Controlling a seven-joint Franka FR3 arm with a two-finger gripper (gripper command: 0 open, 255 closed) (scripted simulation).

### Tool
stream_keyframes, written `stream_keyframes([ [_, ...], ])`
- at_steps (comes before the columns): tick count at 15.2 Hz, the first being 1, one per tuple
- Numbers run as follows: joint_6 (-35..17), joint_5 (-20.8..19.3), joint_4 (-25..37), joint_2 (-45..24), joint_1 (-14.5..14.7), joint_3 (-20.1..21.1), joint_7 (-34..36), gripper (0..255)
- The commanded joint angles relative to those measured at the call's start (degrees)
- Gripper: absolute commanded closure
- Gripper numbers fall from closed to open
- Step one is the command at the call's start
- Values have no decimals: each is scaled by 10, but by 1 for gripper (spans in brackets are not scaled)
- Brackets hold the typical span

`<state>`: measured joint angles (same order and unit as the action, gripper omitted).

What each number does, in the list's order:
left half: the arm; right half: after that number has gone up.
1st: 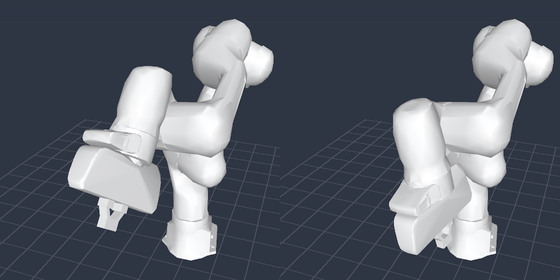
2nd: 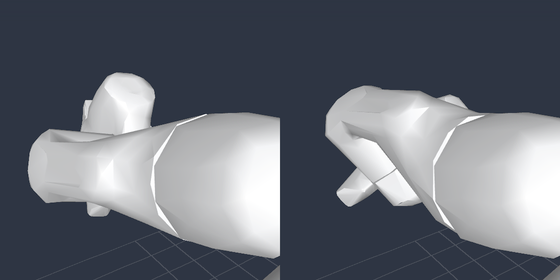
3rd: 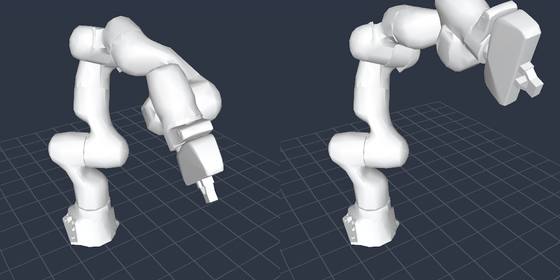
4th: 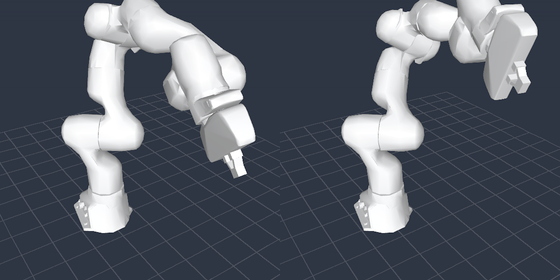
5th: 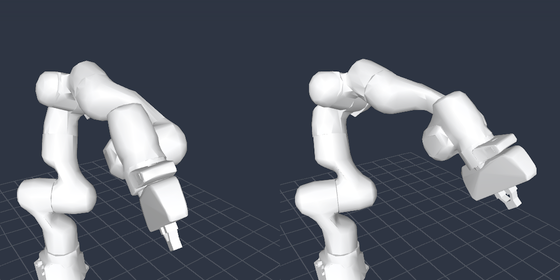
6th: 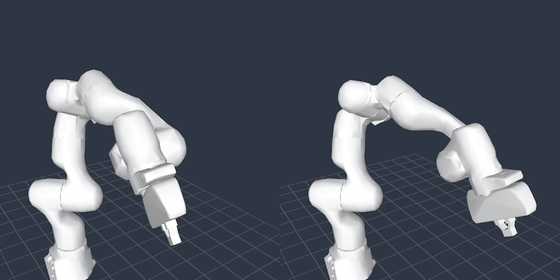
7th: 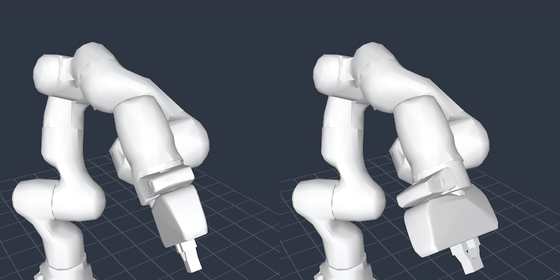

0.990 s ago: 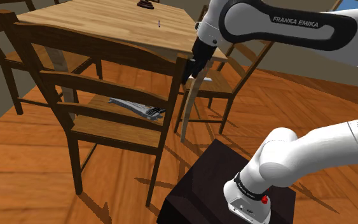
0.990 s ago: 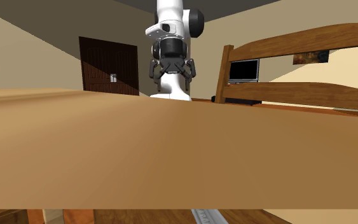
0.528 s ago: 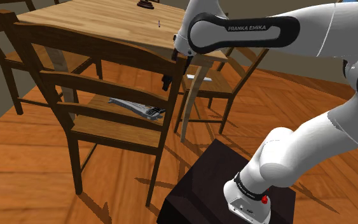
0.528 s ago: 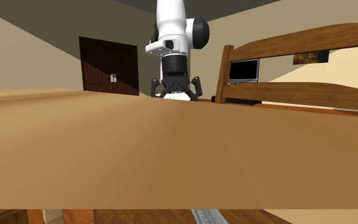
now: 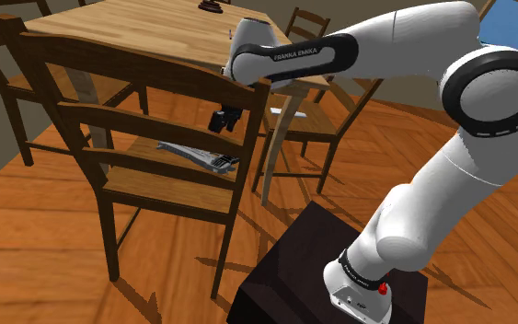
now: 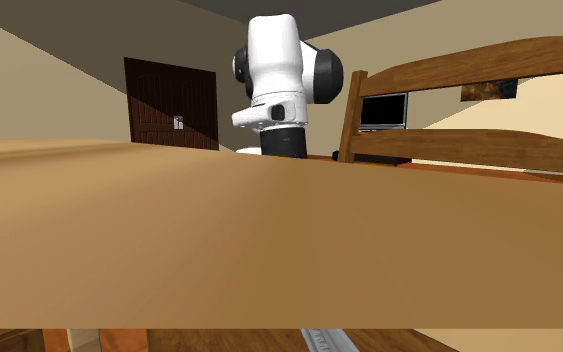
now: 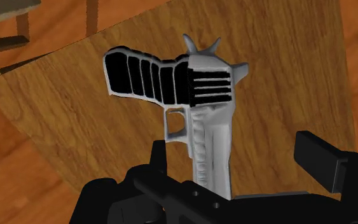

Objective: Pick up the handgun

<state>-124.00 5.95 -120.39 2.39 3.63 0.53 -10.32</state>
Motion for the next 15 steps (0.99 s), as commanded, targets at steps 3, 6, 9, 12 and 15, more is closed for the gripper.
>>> stream_keyframes([
  [3,-24,10,54,-87,4,4,-20,0],
  [6,-35,16,102,-153,6,8,-32,0],
  [9,-45,19,130,-194,6,11,-40,0],
  [12,-64,20,121,-206,7,12,-42,0],
  [15,-84,22,114,-218,7,12,-45,0],
])
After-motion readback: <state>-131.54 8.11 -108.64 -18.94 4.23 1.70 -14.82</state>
